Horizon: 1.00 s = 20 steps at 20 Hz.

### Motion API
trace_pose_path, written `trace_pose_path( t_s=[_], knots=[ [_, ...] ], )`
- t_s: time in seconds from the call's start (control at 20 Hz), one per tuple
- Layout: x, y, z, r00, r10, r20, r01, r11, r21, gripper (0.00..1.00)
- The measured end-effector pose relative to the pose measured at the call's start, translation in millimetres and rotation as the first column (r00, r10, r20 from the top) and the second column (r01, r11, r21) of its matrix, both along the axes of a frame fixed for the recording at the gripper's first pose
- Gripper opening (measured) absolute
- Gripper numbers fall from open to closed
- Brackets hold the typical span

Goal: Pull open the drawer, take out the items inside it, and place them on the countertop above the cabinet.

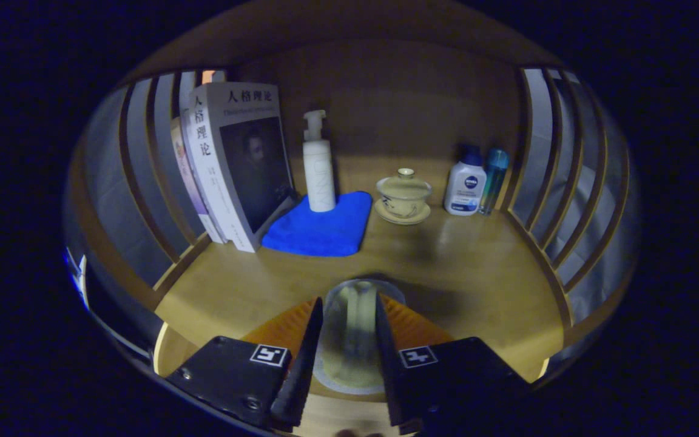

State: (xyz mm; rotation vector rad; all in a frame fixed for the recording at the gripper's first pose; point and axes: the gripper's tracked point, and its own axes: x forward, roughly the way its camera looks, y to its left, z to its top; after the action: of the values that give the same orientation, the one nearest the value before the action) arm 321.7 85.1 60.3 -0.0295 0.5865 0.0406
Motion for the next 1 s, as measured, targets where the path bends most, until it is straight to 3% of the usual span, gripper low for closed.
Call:
trace_pose_path(
  t_s=[0.1, 0.2, 0.65, 0.85, 1.0],
  knots=[
    [-2, 4, 1, 1.0, 0.015, 0.017, -0.015, 1.0, -0.021, 0.66],
    [-5, 4, 0, 0.999, 0.01, 0.038, -0.01, 1.0, -0.009, 0.75],
    [-9, -7, 24, 0.99, -0.019, 0.142, 0.02, 1.0, -0.005, 0.76],
    [-52, 3, 54, 0.959, -0.035, 0.28, 0.013, 0.997, 0.081, 0.76],
    [-107, 5, 55, 0.934, -0.044, 0.355, 0.007, 0.994, 0.105, 0.95]
  ],
)
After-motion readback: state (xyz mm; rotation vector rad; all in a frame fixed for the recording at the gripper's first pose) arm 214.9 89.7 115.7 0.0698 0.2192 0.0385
